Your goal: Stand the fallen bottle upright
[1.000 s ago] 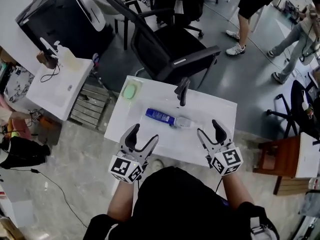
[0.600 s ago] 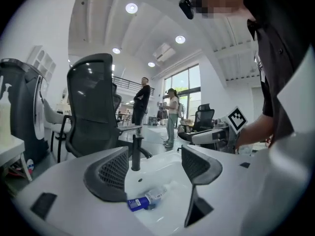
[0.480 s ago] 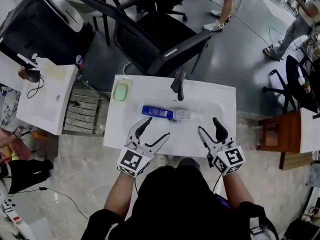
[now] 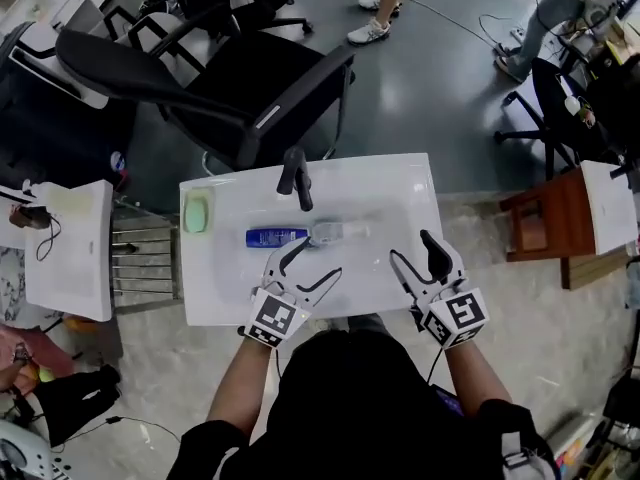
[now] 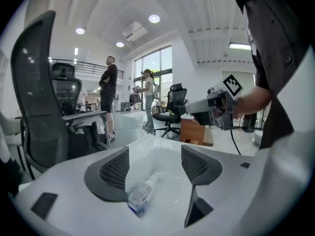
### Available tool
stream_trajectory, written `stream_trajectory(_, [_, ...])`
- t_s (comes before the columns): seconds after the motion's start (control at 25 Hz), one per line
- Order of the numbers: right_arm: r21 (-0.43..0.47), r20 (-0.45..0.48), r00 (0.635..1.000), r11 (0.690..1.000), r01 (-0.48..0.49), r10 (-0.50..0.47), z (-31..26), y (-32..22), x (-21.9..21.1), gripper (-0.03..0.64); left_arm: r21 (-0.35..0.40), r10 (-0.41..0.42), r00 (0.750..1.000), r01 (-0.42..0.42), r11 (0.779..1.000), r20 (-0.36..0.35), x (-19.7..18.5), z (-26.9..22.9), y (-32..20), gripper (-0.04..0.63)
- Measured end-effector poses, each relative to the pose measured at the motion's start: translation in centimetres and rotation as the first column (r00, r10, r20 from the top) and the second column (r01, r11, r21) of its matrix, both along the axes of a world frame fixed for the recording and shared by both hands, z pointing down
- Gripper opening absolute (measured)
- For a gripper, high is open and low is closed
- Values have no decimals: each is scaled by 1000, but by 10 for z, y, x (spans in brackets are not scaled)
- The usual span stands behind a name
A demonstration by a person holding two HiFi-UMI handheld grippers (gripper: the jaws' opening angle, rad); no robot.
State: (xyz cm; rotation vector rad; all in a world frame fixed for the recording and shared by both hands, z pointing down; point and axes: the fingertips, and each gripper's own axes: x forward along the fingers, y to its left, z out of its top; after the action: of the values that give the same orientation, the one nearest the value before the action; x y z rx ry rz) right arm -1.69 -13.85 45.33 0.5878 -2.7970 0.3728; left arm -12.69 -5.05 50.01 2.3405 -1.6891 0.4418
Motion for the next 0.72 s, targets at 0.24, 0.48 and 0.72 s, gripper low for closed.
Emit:
stream_trajectory(0.24, [4, 4, 998, 998, -60, 60, 3, -26, 32, 302, -103, 122, 991, -116, 988, 52, 30, 46, -38, 347])
stream_trajectory(0.48, [-23, -10, 988, 988, -154, 154, 16, -52, 73, 302, -216, 211, 973, -187, 958, 94, 50, 98, -72, 347])
stream_trajectory(0.72, [-14, -32, 983, 984, -179, 179, 23, -56, 97, 302, -380, 429, 865, -317, 869, 260, 66, 151, -82, 347])
